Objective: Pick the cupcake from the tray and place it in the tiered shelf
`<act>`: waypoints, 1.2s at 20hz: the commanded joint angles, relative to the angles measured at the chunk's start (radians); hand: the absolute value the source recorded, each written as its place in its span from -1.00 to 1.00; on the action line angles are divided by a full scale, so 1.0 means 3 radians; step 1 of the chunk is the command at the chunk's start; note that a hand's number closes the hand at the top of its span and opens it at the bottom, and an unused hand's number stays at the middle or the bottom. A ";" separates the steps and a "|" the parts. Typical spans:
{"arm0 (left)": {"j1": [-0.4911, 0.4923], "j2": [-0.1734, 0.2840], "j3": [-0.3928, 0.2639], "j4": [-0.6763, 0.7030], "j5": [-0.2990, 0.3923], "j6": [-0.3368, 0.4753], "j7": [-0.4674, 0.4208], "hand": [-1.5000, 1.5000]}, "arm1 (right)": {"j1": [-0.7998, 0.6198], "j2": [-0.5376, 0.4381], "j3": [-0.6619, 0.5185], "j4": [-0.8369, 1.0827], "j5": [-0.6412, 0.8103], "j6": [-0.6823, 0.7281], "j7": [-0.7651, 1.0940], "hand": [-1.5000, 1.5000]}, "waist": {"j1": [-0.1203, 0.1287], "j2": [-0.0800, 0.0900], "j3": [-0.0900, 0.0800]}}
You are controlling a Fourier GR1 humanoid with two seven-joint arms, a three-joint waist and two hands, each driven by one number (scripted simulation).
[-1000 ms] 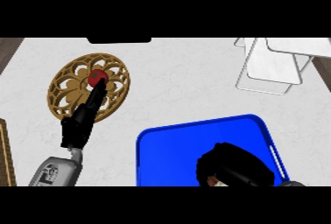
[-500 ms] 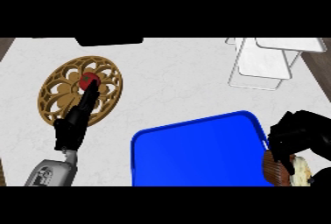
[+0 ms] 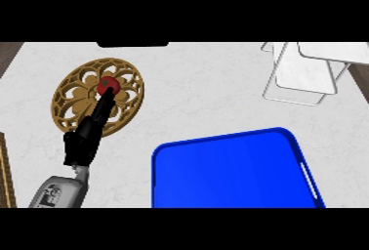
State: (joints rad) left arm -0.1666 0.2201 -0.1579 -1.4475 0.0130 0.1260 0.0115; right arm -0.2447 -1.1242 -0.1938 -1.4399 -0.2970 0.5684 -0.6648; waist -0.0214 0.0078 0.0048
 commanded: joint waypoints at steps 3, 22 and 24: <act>-0.0020 -0.0070 -0.0176 -0.0024 -0.0121 -0.0023 -0.0029 0.00 | -0.0295 -0.0461 -0.0308 0.0992 -0.0350 0.0855 -0.0493 1.00 | 0.0221 0.0032 -0.0004; -0.0307 -0.0223 -0.0126 0.0329 -0.0132 -0.0085 -0.0101 0.00 | -0.1657 -0.0179 0.0164 0.1841 0.0018 0.0313 -0.0465 1.00 | 0.0270 0.0049 -0.0011; -0.0184 -0.0157 -0.0172 0.0060 -0.0096 -0.0165 0.0075 0.00 | -0.1773 -0.0072 0.0334 0.1874 0.0208 0.0199 -0.0463 1.00 | 0.0316 0.0032 -0.0010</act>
State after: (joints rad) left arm -0.2379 0.1760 -0.1924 -1.4053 -0.0144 0.0901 0.0145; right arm -0.7150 -1.1926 -0.1398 -0.9387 -0.3048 0.5504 -0.6560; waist 0.0685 0.0181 0.0013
